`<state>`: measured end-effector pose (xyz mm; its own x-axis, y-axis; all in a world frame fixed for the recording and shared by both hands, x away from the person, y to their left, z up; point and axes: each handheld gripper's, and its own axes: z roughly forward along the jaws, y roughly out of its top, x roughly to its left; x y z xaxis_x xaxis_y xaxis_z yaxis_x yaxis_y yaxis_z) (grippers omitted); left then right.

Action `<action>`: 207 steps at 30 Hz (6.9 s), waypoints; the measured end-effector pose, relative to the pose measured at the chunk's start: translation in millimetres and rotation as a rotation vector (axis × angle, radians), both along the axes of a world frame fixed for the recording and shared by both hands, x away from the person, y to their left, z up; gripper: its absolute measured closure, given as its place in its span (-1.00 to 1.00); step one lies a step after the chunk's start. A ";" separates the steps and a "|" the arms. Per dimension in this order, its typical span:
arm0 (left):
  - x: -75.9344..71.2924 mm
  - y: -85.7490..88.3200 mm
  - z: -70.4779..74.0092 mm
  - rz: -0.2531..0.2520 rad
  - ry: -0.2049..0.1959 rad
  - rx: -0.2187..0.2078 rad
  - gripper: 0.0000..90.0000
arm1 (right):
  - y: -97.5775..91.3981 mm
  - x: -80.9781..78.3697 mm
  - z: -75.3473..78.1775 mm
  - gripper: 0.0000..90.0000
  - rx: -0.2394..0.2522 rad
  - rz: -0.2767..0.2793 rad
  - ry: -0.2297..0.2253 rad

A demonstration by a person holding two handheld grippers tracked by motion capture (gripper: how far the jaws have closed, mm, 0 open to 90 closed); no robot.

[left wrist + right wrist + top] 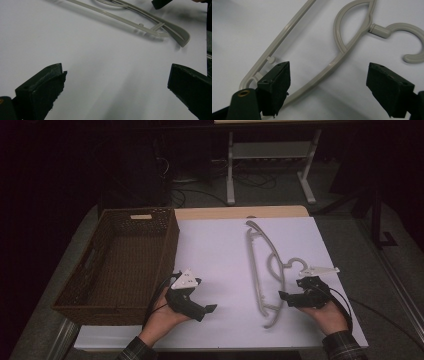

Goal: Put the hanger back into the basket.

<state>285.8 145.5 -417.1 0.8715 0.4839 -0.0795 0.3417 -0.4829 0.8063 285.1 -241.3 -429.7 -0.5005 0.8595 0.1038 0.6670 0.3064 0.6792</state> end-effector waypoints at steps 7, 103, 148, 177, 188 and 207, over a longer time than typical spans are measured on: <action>-0.7 -0.2 -0.6 0.001 0.000 0.007 -1.00 | 12.9 14.5 -6.2 -0.51 -0.042 -0.001 0.033; 4.5 -2.6 -2.1 0.013 -0.003 0.022 -0.99 | 62.5 7.0 -9.6 0.63 -0.208 0.095 0.076; 3.9 -2.8 -3.3 0.002 0.001 0.025 -0.99 | 97.8 60.9 -7.4 0.61 0.018 0.504 0.015; 9.8 -6.1 4.5 0.002 -0.014 0.028 -0.85 | 87.5 -14.3 7.0 0.60 0.096 0.678 0.025; 27.4 -21.1 11.7 0.008 -0.005 0.061 -0.68 | 58.7 -32.9 7.2 0.98 0.136 0.551 0.009; 58.1 -37.6 -4.8 -0.036 0.054 0.099 -0.58 | 84.0 -33.7 -8.7 0.99 0.048 0.556 0.057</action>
